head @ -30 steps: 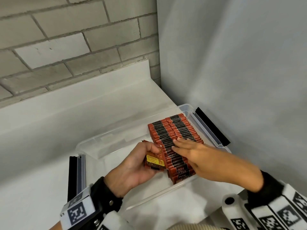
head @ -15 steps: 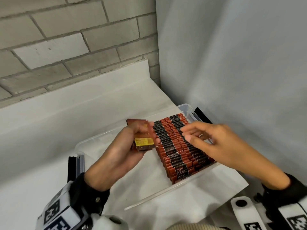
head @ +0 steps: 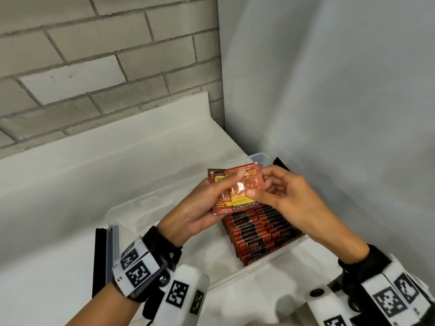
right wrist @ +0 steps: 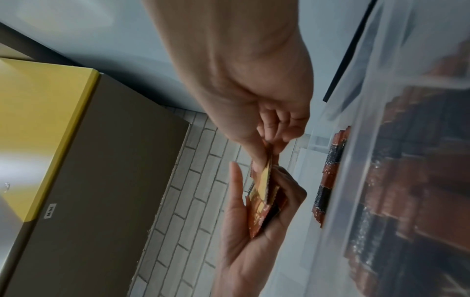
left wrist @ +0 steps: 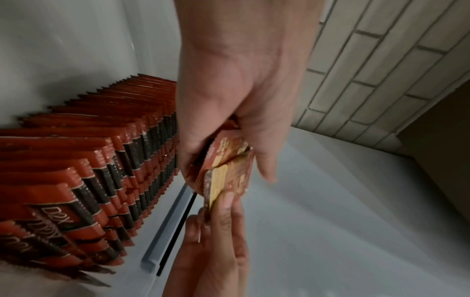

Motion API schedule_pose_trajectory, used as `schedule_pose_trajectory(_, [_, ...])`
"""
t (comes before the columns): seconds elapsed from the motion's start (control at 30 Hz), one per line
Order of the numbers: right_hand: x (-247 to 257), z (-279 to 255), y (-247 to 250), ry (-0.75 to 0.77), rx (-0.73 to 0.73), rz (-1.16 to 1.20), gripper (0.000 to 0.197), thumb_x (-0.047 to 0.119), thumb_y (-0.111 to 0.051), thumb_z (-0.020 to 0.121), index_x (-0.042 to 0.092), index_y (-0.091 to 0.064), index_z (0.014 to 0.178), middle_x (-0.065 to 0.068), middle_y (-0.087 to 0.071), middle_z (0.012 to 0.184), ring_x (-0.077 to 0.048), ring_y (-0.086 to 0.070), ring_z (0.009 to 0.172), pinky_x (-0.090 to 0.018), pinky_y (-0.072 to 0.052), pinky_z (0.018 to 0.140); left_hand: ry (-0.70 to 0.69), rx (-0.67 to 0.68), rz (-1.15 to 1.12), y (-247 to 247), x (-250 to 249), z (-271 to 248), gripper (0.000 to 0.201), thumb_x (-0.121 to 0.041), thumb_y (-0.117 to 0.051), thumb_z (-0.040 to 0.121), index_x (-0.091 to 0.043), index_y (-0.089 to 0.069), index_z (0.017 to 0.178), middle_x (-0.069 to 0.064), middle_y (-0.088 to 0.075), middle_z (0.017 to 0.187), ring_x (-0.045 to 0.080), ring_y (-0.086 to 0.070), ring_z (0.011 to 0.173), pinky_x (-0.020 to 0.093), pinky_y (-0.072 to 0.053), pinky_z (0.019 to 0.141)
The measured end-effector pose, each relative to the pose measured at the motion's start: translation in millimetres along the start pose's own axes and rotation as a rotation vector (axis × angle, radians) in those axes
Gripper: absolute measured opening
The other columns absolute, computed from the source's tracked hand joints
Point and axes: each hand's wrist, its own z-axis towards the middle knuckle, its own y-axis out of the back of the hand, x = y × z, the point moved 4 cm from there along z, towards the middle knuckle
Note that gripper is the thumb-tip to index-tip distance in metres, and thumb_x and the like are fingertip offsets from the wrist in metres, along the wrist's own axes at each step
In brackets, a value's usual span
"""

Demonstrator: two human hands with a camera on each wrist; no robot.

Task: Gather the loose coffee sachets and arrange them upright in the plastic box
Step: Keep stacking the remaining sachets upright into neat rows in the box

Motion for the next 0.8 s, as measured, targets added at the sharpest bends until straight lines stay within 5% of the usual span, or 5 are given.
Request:
schedule_pose_trajectory(0.2, [14,-4,10,0.121,-0.161,0.063,0.019,0.031,-0.074,0.072,0.02,-0.07,0.087,0.001,-0.071,0.087,-0.019,-0.062,0.081,-0.025,-0.052,0.076,0.135,-0.003,-0.159,9,9,6,0.062,-0.062,-0.053,0.076,-0.01,-0.072,0.103,0.016,-0.069,0.092,0.021,-0.066,0.078,0.032,-0.057,0.077])
schedule_pose_trajectory(0.37, [18,-5,6,0.243,-0.146,-0.023,0.011,0.03,-0.073,0.068,0.03,-0.073,0.079,0.016,-0.069,0.083,0.001,-0.059,0.08,-0.01,-0.042,0.073,0.146,0.077,-0.201,7,12,6,0.043,-0.039,-0.071,0.076,-0.004,-0.069,0.102,0.015,-0.066,0.081,0.021,-0.067,0.068,0.033,-0.06,0.069])
schedule_pose_trajectory(0.47, [16,-7,4,0.363,-0.084,-0.124,0.021,0.01,-0.076,0.073,0.027,-0.074,0.086,0.015,-0.071,0.095,-0.003,-0.061,0.101,-0.015,-0.044,0.09,0.086,0.169,-0.201,9,8,7,0.044,-0.019,-0.086,0.062,-0.004,-0.073,0.102,0.014,-0.071,0.087,0.02,-0.07,0.073,0.028,-0.058,0.066])
schedule_pose_trajectory(0.57, [11,-7,3,0.41,-0.051,-0.226,0.03,-0.003,-0.071,0.078,0.024,-0.074,0.091,0.014,-0.07,0.106,-0.007,-0.058,0.112,-0.019,-0.045,0.095,0.029,0.186,-0.175,8,5,9,0.024,-0.003,-0.072,0.073,-0.01,-0.076,0.096,0.011,-0.073,0.089,0.018,-0.071,0.076,0.026,-0.057,0.065])
schedule_pose_trajectory(0.8, [2,-8,8,0.148,-0.168,0.004,0.034,-0.006,-0.052,0.09,0.024,-0.063,0.102,0.006,-0.066,0.11,-0.004,-0.061,0.104,-0.019,-0.048,0.09,-0.089,0.071,-0.275,10,0,10,0.032,0.002,-0.063,0.076,-0.01,-0.069,0.106,0.017,-0.072,0.101,0.026,-0.072,0.084,0.034,-0.059,0.068])
